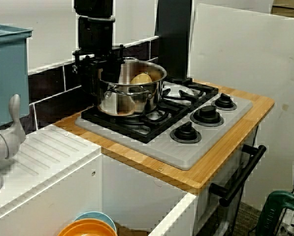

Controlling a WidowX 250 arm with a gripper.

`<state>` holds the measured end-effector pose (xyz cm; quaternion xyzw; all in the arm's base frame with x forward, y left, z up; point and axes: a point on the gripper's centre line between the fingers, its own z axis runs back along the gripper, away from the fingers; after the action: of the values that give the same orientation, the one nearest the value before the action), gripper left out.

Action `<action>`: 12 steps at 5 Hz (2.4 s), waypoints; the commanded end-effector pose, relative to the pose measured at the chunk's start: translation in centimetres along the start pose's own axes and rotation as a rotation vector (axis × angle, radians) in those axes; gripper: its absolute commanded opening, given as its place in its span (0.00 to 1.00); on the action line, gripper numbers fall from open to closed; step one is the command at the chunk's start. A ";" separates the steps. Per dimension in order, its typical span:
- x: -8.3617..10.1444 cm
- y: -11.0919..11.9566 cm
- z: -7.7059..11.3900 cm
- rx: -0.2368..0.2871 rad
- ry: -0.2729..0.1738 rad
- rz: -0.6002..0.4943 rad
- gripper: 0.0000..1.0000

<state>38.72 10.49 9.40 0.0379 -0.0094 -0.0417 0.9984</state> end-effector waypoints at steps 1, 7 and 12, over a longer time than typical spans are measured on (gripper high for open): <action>0.7 0.7 1.7 0.012 -0.046 0.003 0.00; 0.0 1.4 3.4 -0.024 -0.061 0.004 0.00; -0.2 1.6 3.8 -0.037 -0.060 0.003 0.00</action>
<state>37.93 11.13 9.61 0.0025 0.0114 -0.0443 0.9990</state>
